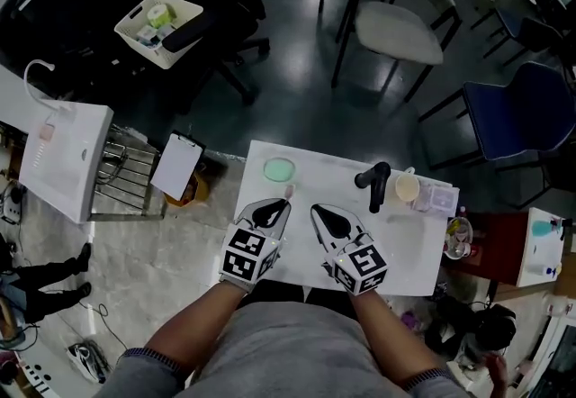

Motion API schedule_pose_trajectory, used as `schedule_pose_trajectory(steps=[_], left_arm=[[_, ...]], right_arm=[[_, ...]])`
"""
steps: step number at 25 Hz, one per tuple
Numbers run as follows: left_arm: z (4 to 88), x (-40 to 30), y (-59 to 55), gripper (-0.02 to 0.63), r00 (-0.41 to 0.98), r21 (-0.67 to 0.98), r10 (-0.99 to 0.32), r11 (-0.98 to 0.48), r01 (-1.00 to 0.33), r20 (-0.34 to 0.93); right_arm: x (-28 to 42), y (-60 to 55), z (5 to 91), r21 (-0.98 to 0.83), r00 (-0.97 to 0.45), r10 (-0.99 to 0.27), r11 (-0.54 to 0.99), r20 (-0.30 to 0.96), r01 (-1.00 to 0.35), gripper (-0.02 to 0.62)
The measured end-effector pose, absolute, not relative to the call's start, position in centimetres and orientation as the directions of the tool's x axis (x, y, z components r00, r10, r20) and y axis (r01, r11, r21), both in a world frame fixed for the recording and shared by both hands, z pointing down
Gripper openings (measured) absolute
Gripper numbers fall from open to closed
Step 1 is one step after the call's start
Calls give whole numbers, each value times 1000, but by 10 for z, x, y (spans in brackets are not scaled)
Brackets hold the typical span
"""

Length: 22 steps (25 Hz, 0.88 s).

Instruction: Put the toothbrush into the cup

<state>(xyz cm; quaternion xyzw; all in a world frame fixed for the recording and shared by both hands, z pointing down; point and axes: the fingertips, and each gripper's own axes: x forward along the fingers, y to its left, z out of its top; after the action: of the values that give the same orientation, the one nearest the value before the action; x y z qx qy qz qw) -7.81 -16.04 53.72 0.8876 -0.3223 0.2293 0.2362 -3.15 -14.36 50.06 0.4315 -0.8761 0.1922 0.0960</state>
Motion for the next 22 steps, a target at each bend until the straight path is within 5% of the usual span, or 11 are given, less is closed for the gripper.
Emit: schedule_pose_trajectory(steps=[22], left_arm=[[433, 55, -126, 34, 869, 193, -426, -858, -477, 253]], right_arm=[[90, -102, 447, -159, -490, -832, 464, 261, -872, 9]])
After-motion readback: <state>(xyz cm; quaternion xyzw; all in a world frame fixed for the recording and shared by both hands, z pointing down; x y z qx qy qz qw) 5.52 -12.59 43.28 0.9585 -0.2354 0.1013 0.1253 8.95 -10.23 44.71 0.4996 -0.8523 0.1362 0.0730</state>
